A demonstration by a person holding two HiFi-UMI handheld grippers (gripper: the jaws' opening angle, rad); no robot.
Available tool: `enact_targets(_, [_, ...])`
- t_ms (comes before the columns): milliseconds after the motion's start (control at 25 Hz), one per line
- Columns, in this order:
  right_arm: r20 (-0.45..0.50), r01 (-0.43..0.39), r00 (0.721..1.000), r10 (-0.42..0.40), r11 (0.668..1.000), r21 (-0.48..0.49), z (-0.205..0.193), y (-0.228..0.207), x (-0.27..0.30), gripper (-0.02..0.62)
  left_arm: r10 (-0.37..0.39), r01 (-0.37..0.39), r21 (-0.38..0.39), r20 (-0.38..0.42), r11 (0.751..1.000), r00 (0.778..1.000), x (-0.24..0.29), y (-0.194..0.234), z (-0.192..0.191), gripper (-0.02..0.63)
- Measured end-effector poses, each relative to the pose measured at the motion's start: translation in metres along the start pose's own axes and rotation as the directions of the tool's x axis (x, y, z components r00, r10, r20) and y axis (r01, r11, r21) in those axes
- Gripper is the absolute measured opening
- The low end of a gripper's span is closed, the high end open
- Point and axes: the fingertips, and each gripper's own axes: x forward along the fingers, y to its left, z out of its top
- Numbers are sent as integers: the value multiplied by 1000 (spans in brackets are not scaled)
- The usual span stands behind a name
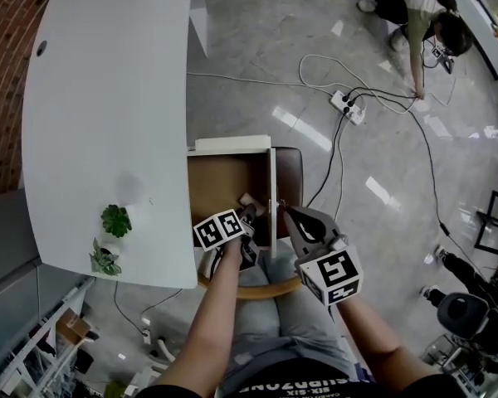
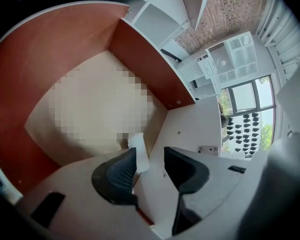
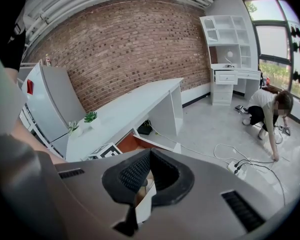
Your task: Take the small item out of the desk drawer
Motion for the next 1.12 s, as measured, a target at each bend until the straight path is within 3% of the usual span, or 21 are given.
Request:
enact_targets(360, [-27, -11, 1000, 12, 1000, 19, -10, -7, 11, -3, -23, 23, -20, -20, 1000, 1000, 21, 6, -1, 158])
enact_targets(760, [-41, -8, 999, 10, 999, 38, -19, -17, 18, -3, 35, -37, -46, -39, 998, 999, 41, 20, -4, 158])
enact_targets(1120, [-47, -13, 999, 15, 999, 34, -19, -19, 19, -3, 145, -148, -33, -69, 988, 987, 49, 38, -6, 158])
